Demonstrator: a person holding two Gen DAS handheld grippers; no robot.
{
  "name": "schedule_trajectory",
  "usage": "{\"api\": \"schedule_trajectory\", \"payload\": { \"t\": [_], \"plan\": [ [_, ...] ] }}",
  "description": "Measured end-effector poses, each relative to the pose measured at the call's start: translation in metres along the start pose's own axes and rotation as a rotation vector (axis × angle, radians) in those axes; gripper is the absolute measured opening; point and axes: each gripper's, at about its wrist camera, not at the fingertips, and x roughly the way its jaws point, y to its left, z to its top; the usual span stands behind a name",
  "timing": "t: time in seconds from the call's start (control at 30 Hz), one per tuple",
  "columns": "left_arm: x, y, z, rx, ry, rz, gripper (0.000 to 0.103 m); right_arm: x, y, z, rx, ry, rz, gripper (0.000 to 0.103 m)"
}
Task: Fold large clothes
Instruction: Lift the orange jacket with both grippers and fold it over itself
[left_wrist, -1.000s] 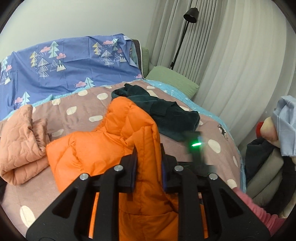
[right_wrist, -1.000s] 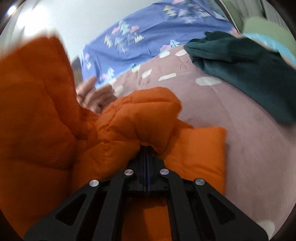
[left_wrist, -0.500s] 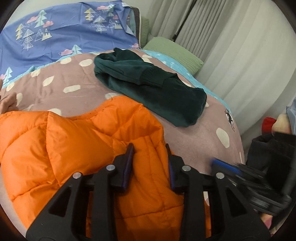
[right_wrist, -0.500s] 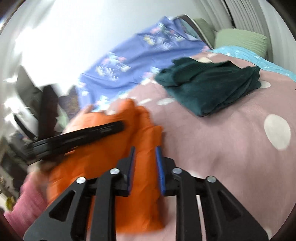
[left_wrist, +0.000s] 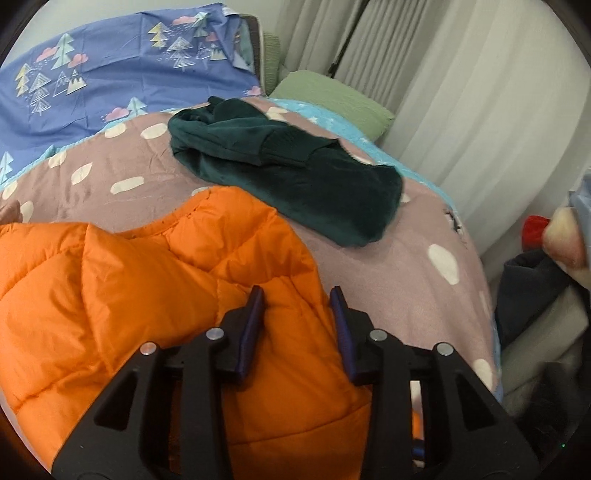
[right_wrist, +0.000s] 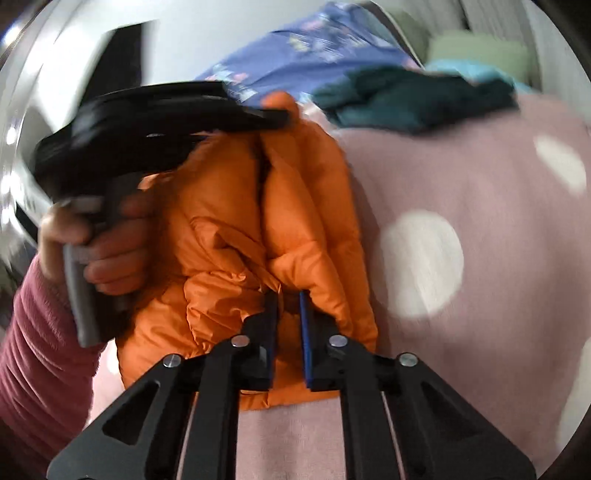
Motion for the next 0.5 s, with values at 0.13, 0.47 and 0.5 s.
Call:
{"api": "schedule_trajectory", "payload": {
  "t": [0.13,0.47,0.5],
  "plan": [
    [-0.042,-0.004,0.002,0.119,-0.096,0.076,0.025,-0.004,-0.005,-0.004,0.007,-0.008,-0.036,0.008],
    [-0.044,0.081,-0.031,0.016,-0.060,0.232,0.025,0.012,0.000,-0.003,-0.014,-0.008,-0.061,0.011],
    [-0.028,0.079,-0.037,0.042,-0.042,0.269,0.025,0.007,0.003,-0.008,-0.018,-0.008,-0.068,0.011]
  ]
}}
